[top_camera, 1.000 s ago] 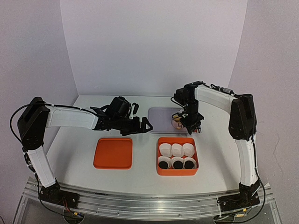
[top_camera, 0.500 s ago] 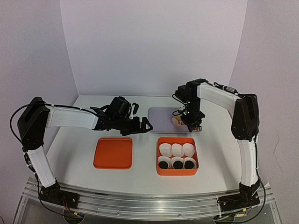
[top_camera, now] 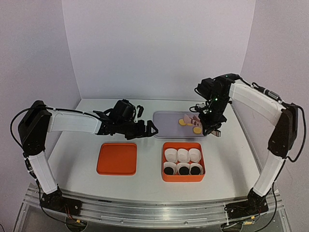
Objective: Pack the cookies
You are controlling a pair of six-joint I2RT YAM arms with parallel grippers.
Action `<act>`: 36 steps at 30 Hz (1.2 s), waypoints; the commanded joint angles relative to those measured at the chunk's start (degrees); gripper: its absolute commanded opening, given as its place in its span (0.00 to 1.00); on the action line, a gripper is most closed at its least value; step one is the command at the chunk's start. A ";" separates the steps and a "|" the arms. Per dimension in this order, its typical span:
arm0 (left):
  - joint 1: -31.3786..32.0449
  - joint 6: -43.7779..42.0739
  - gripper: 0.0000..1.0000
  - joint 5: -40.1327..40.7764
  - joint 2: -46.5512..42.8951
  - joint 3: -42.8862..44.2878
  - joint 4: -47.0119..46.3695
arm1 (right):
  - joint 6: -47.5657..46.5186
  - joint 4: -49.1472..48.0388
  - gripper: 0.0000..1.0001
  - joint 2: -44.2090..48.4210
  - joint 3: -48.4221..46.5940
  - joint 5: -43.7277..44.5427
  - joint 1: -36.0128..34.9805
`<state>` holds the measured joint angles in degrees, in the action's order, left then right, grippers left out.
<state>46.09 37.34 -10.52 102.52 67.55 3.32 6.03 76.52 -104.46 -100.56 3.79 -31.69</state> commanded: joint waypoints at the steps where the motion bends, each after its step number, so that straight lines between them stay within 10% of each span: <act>1: -0.03 -1.67 1.00 0.82 -0.72 1.92 -2.39 | 4.59 5.35 0.00 9.96 5.48 -8.18 -1.76; 36: -0.03 -1.89 1.00 -2.25 -0.48 -0.39 -4.74 | 18.76 10.46 0.00 9.99 22.07 -8.15 -9.98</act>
<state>46.09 35.94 -12.01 102.52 67.40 2.08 22.83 77.19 -93.37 -77.95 -5.12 -41.30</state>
